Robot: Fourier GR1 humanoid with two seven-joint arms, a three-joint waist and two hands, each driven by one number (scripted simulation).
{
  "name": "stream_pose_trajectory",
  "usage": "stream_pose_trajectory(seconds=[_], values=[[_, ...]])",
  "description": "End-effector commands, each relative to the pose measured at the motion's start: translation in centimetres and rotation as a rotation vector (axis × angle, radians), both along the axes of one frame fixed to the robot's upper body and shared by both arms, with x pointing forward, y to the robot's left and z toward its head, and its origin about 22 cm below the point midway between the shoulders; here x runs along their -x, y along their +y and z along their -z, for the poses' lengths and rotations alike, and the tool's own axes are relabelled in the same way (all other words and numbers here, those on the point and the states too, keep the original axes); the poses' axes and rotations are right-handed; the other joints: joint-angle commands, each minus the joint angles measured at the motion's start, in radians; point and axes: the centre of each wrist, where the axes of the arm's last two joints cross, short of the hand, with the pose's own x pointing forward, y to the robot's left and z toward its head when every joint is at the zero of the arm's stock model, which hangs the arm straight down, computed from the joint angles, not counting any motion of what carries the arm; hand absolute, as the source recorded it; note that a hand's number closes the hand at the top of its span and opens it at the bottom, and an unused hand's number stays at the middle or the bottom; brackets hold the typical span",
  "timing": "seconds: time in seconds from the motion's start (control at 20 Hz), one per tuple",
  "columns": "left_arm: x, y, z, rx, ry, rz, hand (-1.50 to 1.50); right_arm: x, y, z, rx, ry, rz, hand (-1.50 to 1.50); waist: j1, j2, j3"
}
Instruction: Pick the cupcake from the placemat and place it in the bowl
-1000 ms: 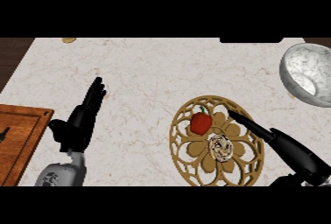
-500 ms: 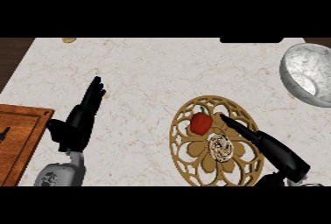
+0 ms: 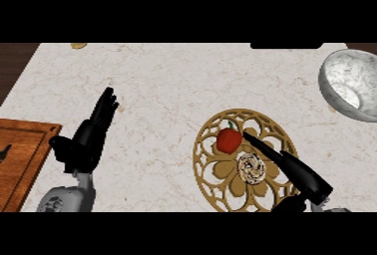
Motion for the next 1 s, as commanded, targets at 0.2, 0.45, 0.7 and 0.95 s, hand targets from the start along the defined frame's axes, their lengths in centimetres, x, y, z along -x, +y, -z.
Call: stream_pose_trajectory(seconds=[0.2,0.45,0.7,0.95], values=[[-0.9,-1.5,0.7,-0.002,-0.008,-0.001,0.00,-1.7,-0.5,0.5,0.183,-0.063,0.033,-1.50,-0.002,0.001,0.000],[-1.5,-1.1,0.1,-0.002,-0.007,-0.007,0.00,-2.7,1.9,3.2,0.167,-0.011,-0.016,-1.50,0.000,0.001,0.000],[-1.3,-1.9,-1.3,-0.006,-0.025,0.013,0.00,-2.1,2.7,4.1,0.233,-0.119,-0.178,1.50,0.004,0.001,0.001],[0.7,1.0,0.9,0.013,0.002,0.015,0.00,-1.9,2.3,5.6,0.242,-0.162,-0.232,1.50,0.005,0.001,0.000]])
